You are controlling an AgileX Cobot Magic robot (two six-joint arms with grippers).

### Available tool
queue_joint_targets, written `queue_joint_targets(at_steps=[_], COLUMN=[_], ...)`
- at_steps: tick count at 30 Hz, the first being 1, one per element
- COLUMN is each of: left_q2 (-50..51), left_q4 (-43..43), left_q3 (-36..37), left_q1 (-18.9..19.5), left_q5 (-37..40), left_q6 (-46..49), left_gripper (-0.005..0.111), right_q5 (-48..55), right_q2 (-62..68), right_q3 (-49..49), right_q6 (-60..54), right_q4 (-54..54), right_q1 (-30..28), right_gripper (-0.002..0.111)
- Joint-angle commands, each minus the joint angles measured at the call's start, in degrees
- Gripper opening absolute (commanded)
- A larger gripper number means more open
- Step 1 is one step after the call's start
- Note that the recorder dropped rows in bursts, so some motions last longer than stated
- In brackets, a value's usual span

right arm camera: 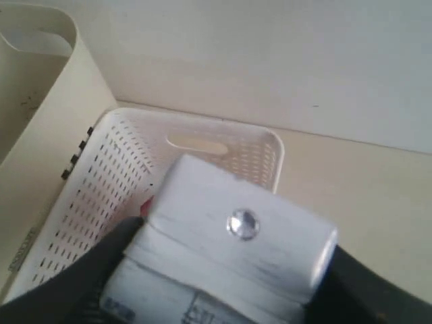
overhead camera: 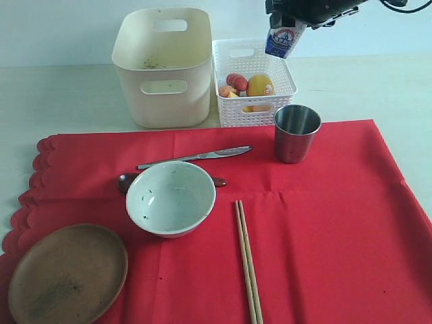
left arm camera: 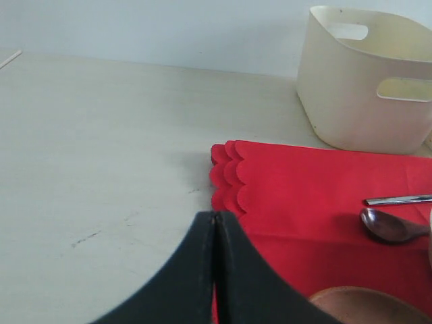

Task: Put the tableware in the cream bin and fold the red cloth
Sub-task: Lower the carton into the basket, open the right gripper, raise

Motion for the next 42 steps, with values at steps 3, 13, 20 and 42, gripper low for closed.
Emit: queue_joint_targets(at_steps=[3, 13, 20, 42], left_q2=[-0.3, -0.3, -0.3, -0.3], left_q4=[0.0, 0.0, 0.0, 0.0], left_q3=[0.1, 0.1, 0.1, 0.1], left_q1=[0.1, 0.1, 0.1, 0.1], left_q5=[-0.7, -0.7, -0.7, -0.7], left_q6=[-0.1, -0.1, -0.1, -0.1], left_gripper=[0.000, 0.000, 0.000, 0.000], right_q5=[-3.4, -3.5, -3.4, -1.1], right_q2=[5.9, 15.5, 17.3, 16.1], right_q3=[-8.1, -17.2, -17.8, -17.8], right_q6=[-12.8, -28.3, -34.1, -36.4], right_q4=[8.6, 17.5, 17.5, 17.3], right_q1=[-0.2, 0.3, 0.9, 0.9], right_gripper=[0.000, 0.000, 0.001, 0.076])
